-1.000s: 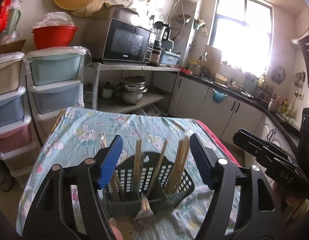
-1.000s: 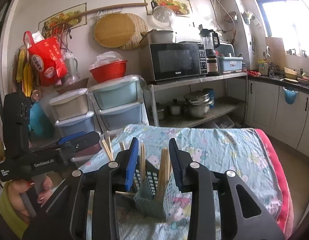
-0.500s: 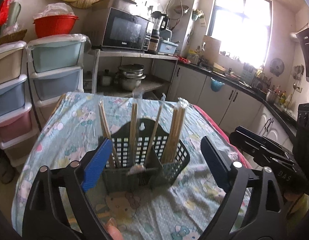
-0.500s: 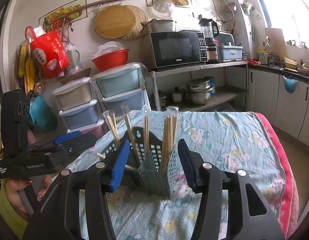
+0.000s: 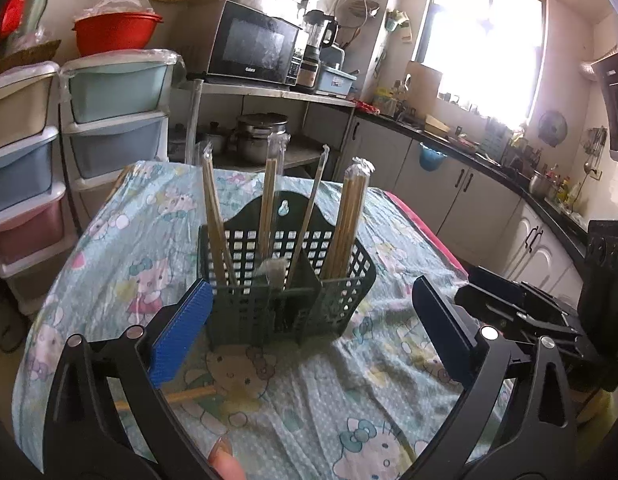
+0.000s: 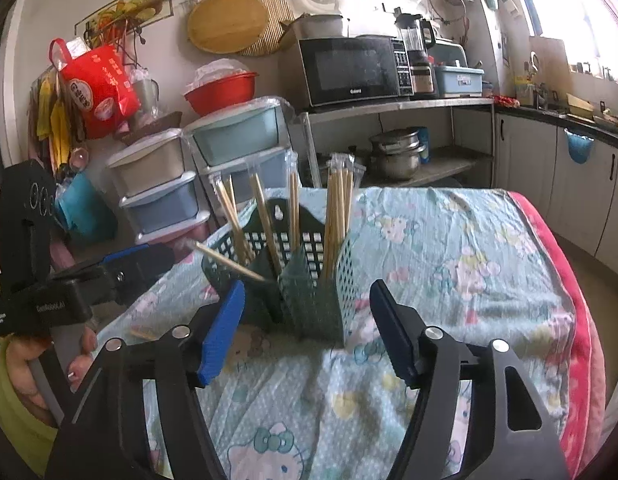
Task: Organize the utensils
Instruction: 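Withdraw both open grippers back from the caddy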
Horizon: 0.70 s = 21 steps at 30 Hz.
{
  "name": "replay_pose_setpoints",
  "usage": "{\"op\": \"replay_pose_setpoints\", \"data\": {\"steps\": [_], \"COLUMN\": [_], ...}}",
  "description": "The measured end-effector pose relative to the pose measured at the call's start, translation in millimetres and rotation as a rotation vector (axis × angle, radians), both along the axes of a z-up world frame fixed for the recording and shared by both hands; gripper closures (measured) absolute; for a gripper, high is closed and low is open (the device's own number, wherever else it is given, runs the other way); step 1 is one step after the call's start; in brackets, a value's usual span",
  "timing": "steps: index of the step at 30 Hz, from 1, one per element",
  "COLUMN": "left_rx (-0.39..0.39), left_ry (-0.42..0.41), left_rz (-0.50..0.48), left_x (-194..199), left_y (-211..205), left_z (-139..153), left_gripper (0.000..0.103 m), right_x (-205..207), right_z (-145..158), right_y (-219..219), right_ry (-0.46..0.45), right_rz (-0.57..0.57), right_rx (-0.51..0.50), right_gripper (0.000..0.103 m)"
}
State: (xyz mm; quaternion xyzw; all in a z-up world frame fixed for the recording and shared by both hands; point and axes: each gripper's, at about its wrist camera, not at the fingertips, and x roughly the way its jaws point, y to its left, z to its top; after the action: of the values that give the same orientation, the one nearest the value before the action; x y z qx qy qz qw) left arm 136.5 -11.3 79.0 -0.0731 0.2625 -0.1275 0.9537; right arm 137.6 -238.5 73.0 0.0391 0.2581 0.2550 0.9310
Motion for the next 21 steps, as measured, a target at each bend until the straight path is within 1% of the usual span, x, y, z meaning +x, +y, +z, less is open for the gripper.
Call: {"op": "replay_pose_setpoints", "data": {"steps": [6, 13, 19, 21], "left_rx": [-0.014, -0.012, -0.026, -0.018], "left_ry": [0.023, 0.057, 0.048, 0.043], "left_rz": [0.007, 0.015, 0.017, 0.016], "left_x": [-8, -14, -20, -23], "left_y": [4, 6, 7, 6], "left_z": [-13, -31, -44, -49], "left_gripper": [0.011, 0.011, 0.011, 0.011], "right_x": [-7, -13, -15, -15], "right_z": [-15, -28, -38, -43], "right_y": [-1, -2, -4, -6], "right_ry": [0.036, 0.064, 0.080, 0.089], "right_rz": [0.003, -0.002, -0.014, -0.021], "right_rx": [-0.009, -0.019, -0.014, -0.012], "right_gripper": [0.037, 0.033, 0.027, 0.026]}}
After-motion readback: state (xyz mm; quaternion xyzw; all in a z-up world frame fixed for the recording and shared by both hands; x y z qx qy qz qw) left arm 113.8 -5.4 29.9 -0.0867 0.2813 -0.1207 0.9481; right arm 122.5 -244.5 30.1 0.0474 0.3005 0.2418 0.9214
